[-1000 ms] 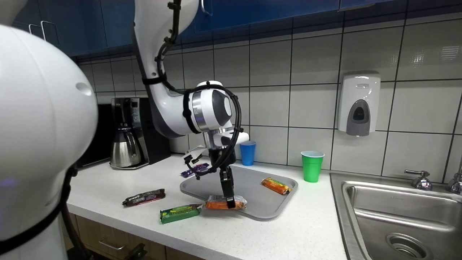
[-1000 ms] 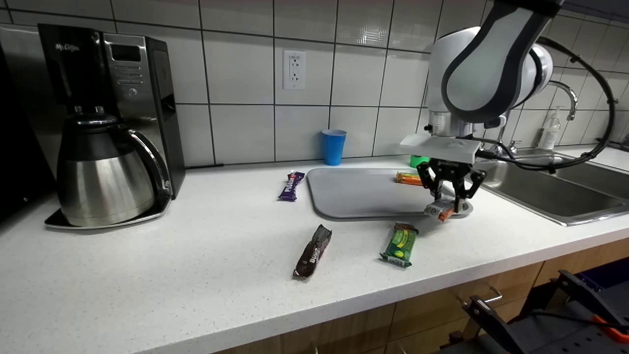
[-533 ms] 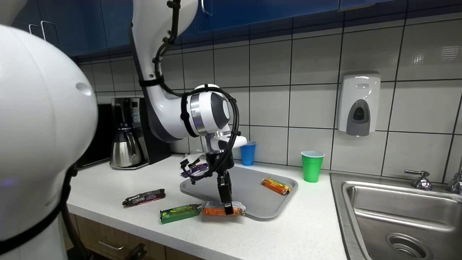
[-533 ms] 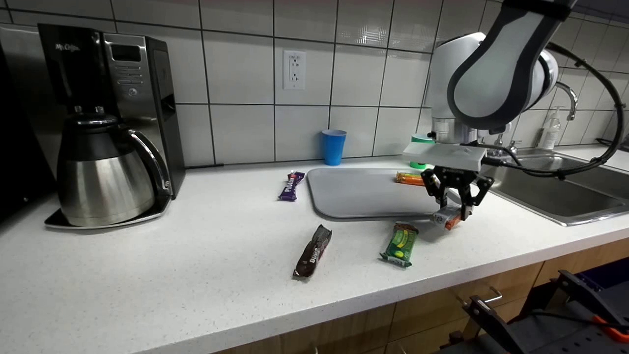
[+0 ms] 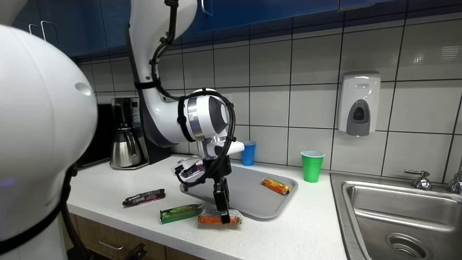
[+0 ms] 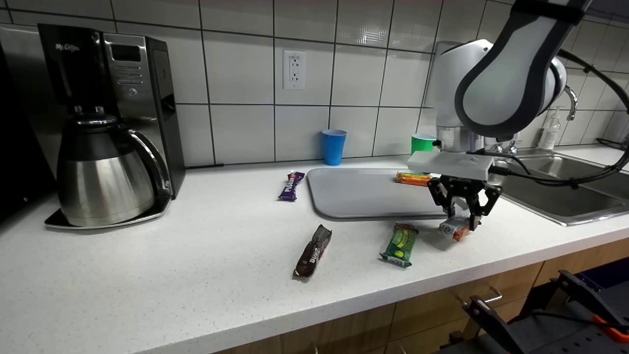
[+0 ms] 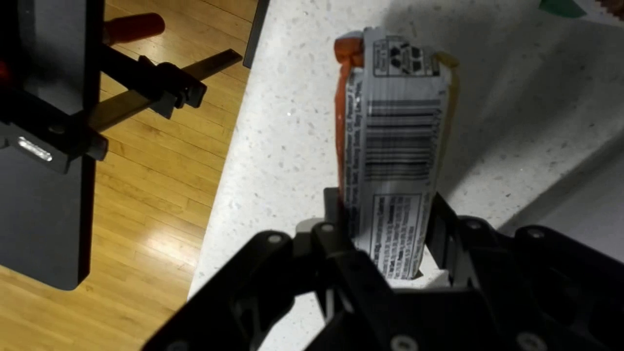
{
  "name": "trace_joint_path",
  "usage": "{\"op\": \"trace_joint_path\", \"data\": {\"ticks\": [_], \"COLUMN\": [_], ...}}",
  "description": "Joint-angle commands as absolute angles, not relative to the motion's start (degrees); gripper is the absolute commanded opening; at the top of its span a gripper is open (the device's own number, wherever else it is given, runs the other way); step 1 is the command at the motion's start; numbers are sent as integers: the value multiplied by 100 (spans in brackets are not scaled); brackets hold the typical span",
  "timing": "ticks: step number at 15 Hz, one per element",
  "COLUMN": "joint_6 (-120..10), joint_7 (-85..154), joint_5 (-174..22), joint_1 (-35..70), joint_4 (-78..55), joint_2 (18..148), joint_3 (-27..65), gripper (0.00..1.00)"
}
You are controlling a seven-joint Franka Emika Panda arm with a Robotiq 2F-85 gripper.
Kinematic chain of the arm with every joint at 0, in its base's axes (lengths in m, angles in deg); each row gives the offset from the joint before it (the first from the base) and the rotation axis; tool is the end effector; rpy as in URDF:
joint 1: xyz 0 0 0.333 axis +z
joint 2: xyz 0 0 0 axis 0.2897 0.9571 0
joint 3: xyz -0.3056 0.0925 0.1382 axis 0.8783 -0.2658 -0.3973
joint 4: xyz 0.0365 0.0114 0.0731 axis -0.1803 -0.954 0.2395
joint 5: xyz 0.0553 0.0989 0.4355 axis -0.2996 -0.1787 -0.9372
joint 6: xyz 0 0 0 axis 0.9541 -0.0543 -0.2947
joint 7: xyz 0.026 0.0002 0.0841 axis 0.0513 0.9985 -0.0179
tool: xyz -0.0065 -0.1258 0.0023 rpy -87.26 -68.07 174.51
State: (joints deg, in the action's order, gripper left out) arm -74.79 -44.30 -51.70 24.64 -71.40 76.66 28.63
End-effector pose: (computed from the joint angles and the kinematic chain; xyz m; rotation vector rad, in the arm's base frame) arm 0.4206 -0.0372 0.1282 2.4567 -1.5187 0.0392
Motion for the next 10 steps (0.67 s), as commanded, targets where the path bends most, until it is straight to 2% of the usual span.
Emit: {"op": "trace_joint_path", "data": {"ticks": [1, 5, 7, 9, 10], "joint_6": [-7390, -7414, -7410, -7403, -7388], "joint_7": [-4672, -4712, -4726, -4733, -4731], "joint_5": [-4967, -4986, -5004, -5011, -5012], "joint_1": [2370, 2369, 2376, 2380, 2380], "joint_4": [-7254, -7261, -7252, -7243, -7234], "joint_2": [7548, 7607, 7630, 7628, 7612], "joint_3": [2846, 2841, 2838, 2839, 2838], "gripper": [17, 17, 68, 73, 81]}}
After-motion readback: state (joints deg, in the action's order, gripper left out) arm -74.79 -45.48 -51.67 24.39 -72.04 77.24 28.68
